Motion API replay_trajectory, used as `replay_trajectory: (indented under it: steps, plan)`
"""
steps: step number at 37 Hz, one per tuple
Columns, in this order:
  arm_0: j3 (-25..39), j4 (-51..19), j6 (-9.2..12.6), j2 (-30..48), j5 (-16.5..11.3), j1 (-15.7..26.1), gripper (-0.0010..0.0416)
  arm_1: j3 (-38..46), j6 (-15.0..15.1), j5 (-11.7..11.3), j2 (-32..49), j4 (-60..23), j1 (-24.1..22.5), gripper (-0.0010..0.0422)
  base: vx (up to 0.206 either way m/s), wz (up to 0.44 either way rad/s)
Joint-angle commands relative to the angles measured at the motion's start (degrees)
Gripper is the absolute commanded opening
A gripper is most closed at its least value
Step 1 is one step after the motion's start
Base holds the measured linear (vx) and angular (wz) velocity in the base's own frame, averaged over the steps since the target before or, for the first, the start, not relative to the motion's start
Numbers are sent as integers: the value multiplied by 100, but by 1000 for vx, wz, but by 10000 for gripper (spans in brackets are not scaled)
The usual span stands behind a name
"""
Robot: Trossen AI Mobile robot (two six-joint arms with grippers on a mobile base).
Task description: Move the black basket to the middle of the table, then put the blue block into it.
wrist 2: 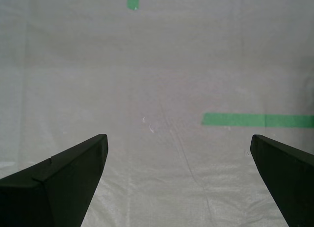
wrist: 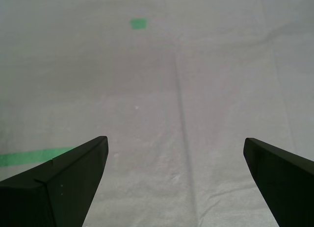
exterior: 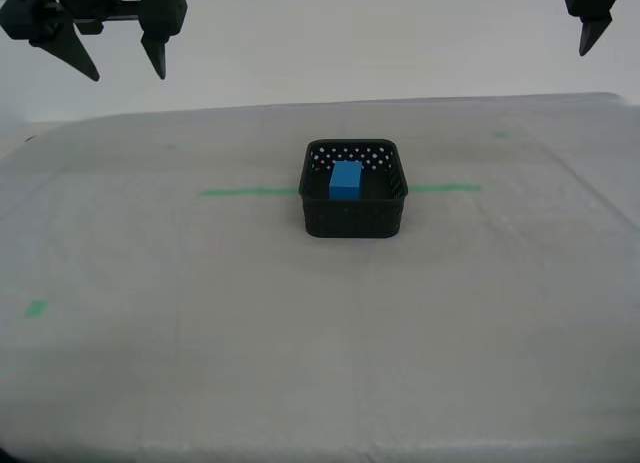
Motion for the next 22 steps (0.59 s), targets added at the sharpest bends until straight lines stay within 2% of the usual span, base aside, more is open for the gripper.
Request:
replay_trajectory:
  steps: [1, 22]
  plan:
    - [2, 4, -7, 4, 9, 4, 387, 0, 22, 4, -7, 0, -2, 400, 0, 0]
    - [2, 2, -7, 4, 9, 4, 387, 0, 22, 4, -7, 0, 0, 400, 0, 0]
